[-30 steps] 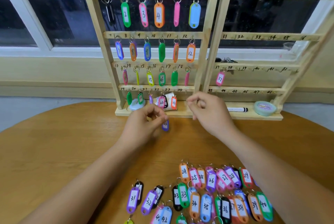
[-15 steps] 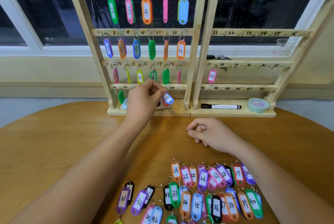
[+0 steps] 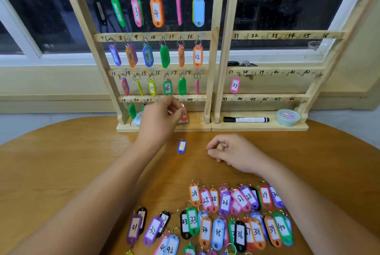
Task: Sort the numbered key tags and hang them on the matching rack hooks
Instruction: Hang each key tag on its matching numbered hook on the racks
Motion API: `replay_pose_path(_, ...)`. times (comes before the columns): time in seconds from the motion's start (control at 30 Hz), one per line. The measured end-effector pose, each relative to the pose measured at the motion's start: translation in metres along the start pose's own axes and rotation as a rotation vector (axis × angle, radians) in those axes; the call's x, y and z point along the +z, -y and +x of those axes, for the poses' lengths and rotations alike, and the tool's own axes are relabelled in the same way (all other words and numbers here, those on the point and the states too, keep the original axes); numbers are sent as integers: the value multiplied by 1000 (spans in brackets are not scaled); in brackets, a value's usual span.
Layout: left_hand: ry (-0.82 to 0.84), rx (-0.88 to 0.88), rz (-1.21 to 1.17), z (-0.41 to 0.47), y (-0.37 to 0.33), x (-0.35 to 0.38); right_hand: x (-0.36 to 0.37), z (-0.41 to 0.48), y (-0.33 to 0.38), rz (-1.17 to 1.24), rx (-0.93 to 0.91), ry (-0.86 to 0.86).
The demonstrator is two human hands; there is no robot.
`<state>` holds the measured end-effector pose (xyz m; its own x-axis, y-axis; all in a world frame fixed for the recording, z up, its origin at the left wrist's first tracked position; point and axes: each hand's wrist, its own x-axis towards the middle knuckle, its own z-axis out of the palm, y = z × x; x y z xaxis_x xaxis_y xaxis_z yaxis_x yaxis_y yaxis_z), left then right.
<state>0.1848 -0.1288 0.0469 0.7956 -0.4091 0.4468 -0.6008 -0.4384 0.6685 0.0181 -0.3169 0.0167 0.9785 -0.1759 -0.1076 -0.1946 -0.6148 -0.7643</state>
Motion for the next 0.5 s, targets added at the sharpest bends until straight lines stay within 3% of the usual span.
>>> replay_pose_path(0.2, 338, -90, 215, -15, 29, 4, -1, -1, 0, -12, -8, 14)
replay_pose_path(0.5, 389, -143, 234, -28, 28, 10, -1, -1, 0, -46, -17, 14)
